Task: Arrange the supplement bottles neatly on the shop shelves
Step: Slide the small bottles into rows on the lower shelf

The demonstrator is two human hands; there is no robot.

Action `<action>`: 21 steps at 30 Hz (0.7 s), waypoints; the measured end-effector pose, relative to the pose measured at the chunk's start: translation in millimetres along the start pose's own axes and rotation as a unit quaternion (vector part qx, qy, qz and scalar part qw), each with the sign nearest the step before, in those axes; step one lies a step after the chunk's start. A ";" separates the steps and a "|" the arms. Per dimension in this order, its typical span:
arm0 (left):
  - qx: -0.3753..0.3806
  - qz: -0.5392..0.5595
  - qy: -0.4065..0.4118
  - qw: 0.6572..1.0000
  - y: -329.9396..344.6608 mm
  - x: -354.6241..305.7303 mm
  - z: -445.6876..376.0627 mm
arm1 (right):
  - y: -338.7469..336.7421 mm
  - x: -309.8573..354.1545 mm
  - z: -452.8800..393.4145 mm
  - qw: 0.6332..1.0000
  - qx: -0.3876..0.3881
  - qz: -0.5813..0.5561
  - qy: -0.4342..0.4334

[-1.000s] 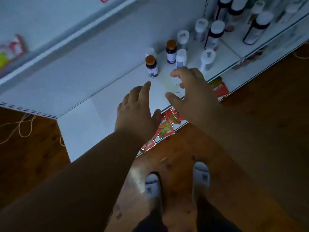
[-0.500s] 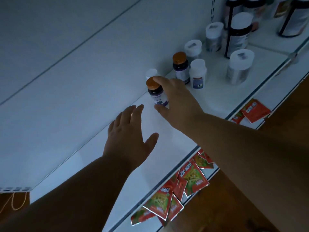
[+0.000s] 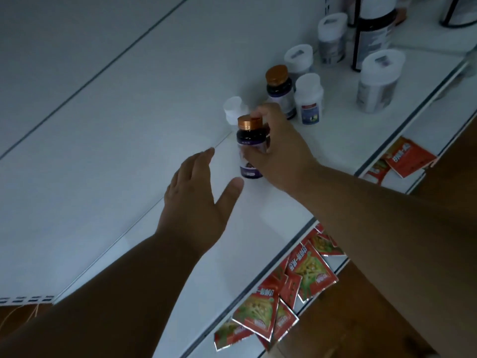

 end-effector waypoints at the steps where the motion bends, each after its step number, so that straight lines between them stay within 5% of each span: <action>1: 0.000 0.005 0.018 1.000 -2.7 -0.9 4.6 | -1.2 1.5 9.8 0.998 0.009 -0.062 0.028; 5: 0.023 0.055 0.047 0.997 -12.0 -17.2 42.8 | -13.5 17.3 63.5 0.915 0.028 -0.371 0.155; 9: 0.110 0.066 0.059 0.990 -20.7 -60.8 93.4 | -41.3 45.0 130.5 0.846 0.017 -0.482 0.227; 21: 0.037 0.152 -0.018 0.988 -226.8 -218.4 243.1 | -171.3 306.8 221.0 0.875 0.114 -0.397 0.250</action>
Point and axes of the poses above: each hand's wrist, its own z-axis away from the middle knuckle, its own y-axis out of the palm, x = y × z, the point moved 4 cm from there along -z, towards the middle knuckle, and after that the axes turned 6 degrees about x, right-handed, at the moved point
